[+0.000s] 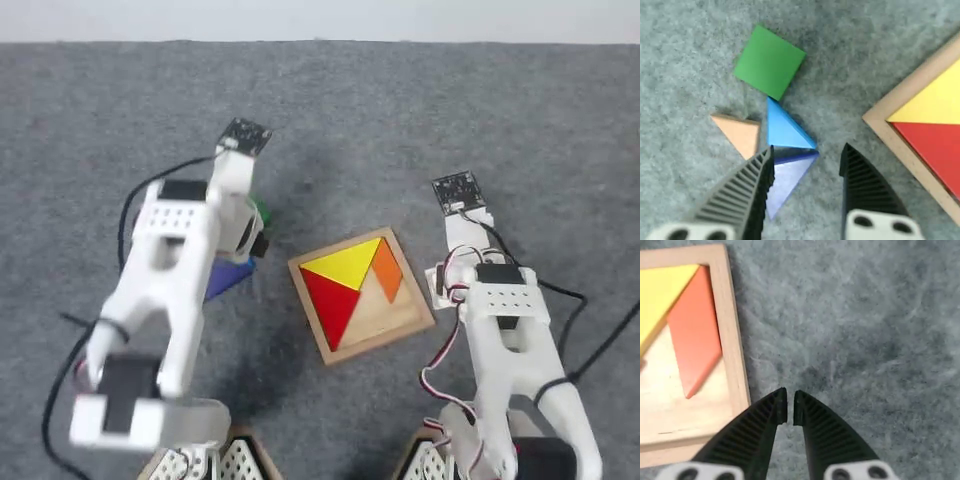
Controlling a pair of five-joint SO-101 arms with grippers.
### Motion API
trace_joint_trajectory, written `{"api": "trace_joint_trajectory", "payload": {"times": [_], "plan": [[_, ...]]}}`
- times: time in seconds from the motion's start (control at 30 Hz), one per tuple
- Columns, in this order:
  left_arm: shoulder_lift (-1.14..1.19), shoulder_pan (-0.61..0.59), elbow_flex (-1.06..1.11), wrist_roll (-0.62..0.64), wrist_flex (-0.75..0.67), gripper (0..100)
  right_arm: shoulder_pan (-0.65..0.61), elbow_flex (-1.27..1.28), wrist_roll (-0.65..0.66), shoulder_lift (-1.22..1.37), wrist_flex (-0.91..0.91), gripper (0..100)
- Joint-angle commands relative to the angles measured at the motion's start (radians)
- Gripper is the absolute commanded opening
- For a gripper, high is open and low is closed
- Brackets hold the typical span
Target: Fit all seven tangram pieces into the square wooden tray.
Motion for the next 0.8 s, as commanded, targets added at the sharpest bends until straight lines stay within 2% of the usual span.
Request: {"api": "trace_joint_trajectory", "payload": {"times": [0.0,0.2,0.4,0.67,0.77], "plan": [[0.114,-0.038,-0.205,0.025,0.08,21,0.013,-0.028,0.009,0.081,-0.016,2.6],[0.295,-0.1,-0.441,0.058,0.121,21,0.015,-0.114,0.021,0.223,-0.01,2.6],[0.44,-0.144,-0.615,0.058,0.207,21,0.012,-0.123,0.02,0.24,-0.01,2.6],[0.588,-0.101,-0.782,0.081,0.319,25,-0.14,-0.12,0.02,0.24,0.068,2.6],[0.605,-0.123,-0.799,0.078,0.345,25,-0.168,-0.115,0.009,0.24,0.077,2.6]]}}
